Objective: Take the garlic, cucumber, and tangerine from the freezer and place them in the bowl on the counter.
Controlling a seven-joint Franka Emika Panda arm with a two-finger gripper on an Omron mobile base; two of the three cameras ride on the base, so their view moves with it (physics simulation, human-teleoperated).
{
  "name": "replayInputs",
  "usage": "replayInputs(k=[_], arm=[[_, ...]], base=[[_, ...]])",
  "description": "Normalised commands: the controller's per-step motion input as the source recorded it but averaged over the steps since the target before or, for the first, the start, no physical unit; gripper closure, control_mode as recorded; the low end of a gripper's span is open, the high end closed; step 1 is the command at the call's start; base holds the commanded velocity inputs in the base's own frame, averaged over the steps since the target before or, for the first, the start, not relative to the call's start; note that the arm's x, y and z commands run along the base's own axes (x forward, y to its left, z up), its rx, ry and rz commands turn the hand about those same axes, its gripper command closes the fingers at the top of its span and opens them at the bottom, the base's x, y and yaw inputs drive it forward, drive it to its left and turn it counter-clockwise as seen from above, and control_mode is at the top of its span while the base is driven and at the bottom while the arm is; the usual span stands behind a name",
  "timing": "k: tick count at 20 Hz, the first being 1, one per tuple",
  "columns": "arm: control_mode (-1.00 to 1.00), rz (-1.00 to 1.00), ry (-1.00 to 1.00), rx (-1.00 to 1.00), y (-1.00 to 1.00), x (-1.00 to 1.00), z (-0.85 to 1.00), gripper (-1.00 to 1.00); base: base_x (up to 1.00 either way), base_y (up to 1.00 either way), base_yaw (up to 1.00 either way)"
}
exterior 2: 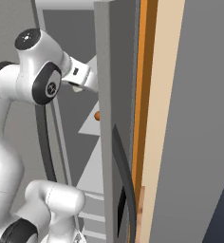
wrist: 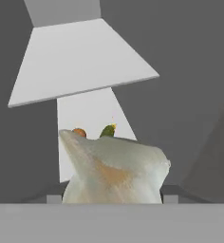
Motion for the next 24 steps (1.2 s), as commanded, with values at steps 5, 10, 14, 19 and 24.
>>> replayInputs(k=[5, 10, 14, 19, 24], arm=[[-1.00, 0.15, 0.05, 0.01, 0.20, -0.89, -0.08, 1.00], [-1.00, 0.14, 0.06, 0.00, 0.40, -0.82, -0.10, 1.00], [-1.00, 0.06, 0.09, 0.00, 0.15, -0.66, -0.07, 1.00], [-1.00, 0.00, 0.05, 0.00, 0.00, -0.51, -0.16, 1.00], [-1.00, 0.00, 0.04, -0.02, 0.09, -0.31, -0.40, 1.00]], base=[[0.00, 0.00, 0.00], [0.00, 0.00, 0.00], [0.00, 0.00, 0.00], [0.00, 0.00, 0.00], [0.00, 0.00, 0.00]])
